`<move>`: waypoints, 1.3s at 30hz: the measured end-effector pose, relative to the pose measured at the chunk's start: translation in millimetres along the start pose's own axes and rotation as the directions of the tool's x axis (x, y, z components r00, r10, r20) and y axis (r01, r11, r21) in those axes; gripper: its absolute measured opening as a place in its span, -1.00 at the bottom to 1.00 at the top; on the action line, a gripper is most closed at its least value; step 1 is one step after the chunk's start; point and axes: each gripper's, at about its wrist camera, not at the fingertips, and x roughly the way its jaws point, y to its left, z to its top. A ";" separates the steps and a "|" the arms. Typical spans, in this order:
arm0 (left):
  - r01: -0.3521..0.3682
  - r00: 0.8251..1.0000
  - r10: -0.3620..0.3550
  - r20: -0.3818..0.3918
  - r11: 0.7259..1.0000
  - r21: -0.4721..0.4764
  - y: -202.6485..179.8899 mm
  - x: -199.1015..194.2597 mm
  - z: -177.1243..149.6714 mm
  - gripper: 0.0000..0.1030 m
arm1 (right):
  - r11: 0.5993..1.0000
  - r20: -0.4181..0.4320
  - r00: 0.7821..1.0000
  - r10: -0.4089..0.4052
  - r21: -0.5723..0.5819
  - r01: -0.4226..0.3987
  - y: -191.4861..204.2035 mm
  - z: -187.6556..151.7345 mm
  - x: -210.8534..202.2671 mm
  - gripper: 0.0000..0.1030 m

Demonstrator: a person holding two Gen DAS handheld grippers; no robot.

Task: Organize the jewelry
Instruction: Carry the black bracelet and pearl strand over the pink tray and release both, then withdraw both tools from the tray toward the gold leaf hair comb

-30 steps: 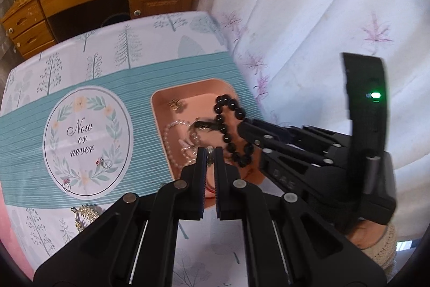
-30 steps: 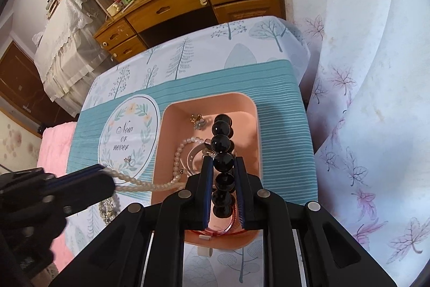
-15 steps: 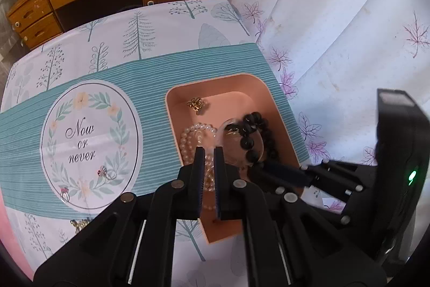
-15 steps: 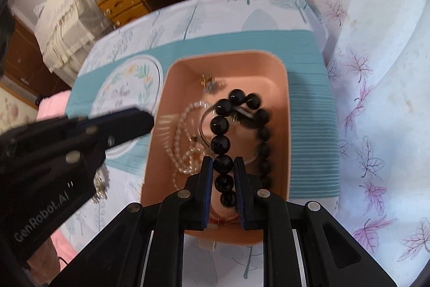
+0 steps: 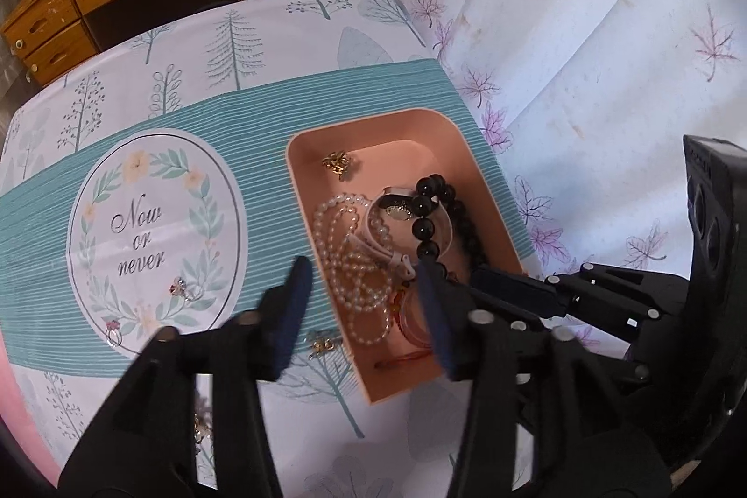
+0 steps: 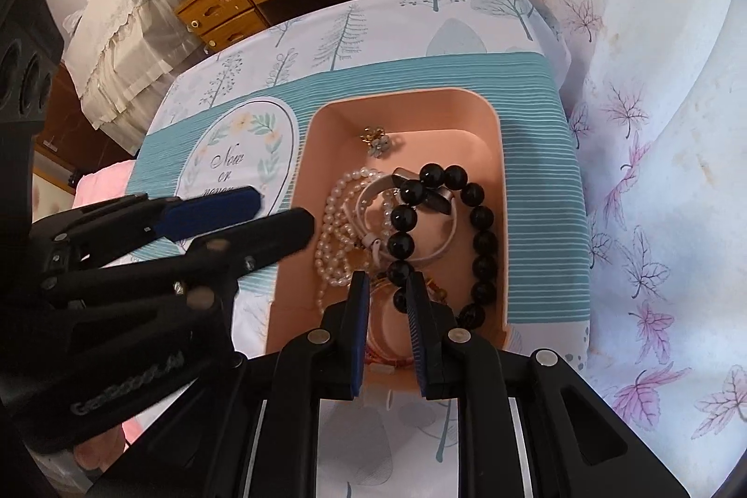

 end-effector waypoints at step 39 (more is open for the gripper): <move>-0.122 0.988 0.147 0.051 0.935 -0.333 196.3 -73.2 -180.4 -0.07 | 0.984 -0.031 0.997 0.065 -0.166 -0.069 142.7 -47.5 10.0 -0.29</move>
